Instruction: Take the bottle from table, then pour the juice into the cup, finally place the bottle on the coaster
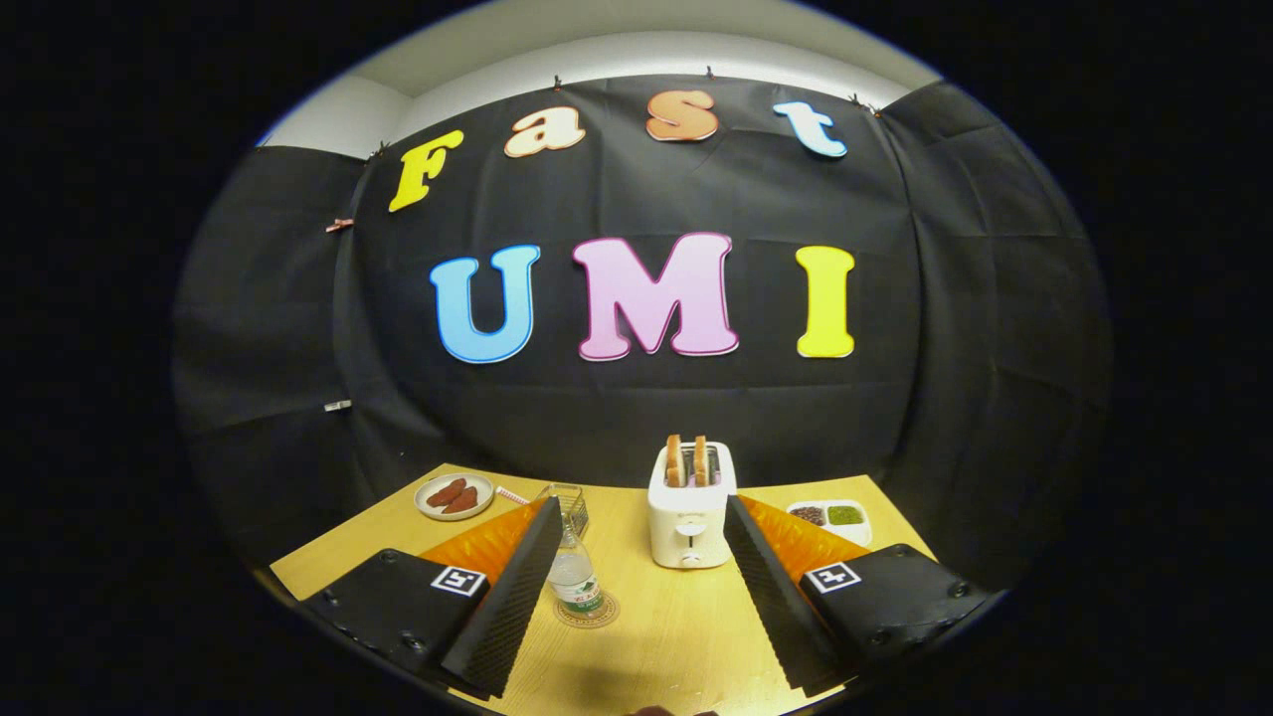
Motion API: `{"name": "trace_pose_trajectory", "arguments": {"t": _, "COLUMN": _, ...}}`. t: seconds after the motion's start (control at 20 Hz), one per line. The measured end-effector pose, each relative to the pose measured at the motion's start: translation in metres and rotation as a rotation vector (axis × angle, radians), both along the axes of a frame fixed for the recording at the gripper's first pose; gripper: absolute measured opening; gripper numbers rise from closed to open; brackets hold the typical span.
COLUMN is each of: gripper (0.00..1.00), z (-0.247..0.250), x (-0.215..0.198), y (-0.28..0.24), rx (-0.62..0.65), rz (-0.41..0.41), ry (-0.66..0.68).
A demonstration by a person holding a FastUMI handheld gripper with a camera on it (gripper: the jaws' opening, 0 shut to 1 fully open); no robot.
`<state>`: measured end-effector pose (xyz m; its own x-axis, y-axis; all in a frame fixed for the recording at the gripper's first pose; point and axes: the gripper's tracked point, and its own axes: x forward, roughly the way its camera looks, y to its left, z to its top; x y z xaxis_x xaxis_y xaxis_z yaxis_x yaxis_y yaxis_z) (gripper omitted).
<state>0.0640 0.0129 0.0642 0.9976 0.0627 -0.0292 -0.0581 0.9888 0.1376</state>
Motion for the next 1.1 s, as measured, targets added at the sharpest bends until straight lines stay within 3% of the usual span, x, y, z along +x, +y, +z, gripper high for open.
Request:
{"name": "trace_pose_trajectory", "arguments": {"t": 0.3, "gripper": 1.0, "z": 0.024, "x": -0.063, "y": -0.033, "rx": -0.021, "rz": -0.129, "ry": -0.017}}
{"name": "trace_pose_trajectory", "arguments": {"t": 0.55, "gripper": 1.0, "z": 0.016, "x": -0.105, "y": -0.047, "rx": -0.045, "rz": -0.181, "ry": 0.019}}
{"name": "trace_pose_trajectory", "arguments": {"t": 1.1, "gripper": 1.0, "z": 0.004, "x": -0.099, "y": -0.068, "rx": 0.007, "rz": -0.185, "ry": -0.046}}
